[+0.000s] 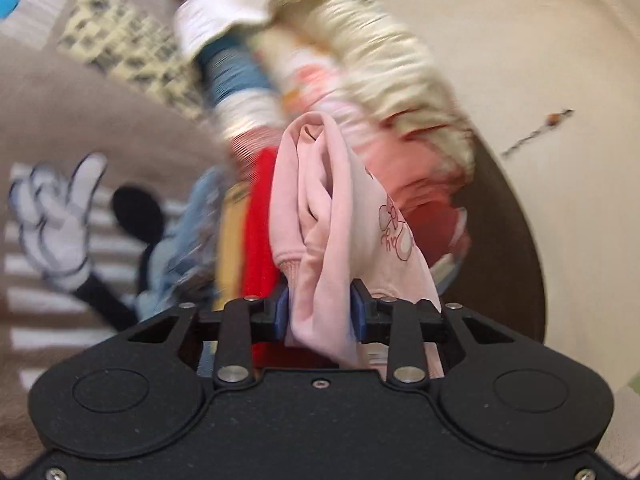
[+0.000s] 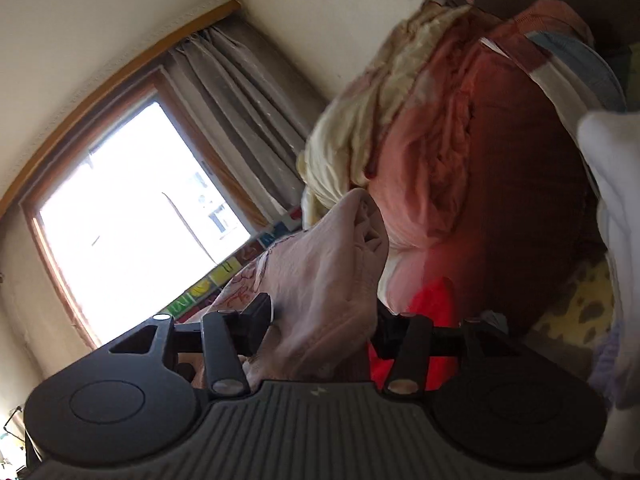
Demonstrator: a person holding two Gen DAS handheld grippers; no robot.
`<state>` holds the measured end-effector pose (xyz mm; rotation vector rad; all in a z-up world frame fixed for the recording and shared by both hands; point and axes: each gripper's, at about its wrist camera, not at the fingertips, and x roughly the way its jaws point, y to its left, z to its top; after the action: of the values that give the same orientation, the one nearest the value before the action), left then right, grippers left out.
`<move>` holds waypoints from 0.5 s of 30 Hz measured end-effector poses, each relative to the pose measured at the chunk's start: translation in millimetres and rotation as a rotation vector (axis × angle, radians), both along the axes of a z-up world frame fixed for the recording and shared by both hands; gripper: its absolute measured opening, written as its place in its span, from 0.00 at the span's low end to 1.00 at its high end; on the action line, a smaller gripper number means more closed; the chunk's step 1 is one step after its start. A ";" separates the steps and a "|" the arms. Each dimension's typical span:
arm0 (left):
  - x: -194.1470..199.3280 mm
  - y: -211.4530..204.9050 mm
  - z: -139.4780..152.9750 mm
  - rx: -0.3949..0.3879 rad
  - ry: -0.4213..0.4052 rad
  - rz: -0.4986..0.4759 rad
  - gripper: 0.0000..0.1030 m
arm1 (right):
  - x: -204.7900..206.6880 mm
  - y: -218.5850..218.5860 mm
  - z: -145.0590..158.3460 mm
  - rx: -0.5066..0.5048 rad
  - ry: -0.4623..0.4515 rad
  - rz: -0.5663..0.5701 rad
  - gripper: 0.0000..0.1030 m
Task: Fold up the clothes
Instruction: 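Grasp the folded sweatshirt with both grippers and carry it onto the clothes stack, then lower the sweatshirt onto the stack and open both grippers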
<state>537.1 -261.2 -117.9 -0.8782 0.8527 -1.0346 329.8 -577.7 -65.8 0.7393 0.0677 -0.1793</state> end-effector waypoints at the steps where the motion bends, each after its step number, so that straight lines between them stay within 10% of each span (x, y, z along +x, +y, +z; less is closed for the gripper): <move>1: -0.1 5.1 -10.3 -0.050 0.025 0.007 0.30 | 6.9 -5.3 -19.9 0.030 0.054 -0.009 0.50; 15: -82.1 4.2 85.0 0.178 -0.530 0.199 0.30 | -30.6 35.7 6.2 -0.419 -0.076 -0.276 0.62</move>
<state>455.0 -257.0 -33.0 -0.4892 0.3928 -0.9380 299.2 -542.1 -59.6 0.3339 -0.1426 -0.4140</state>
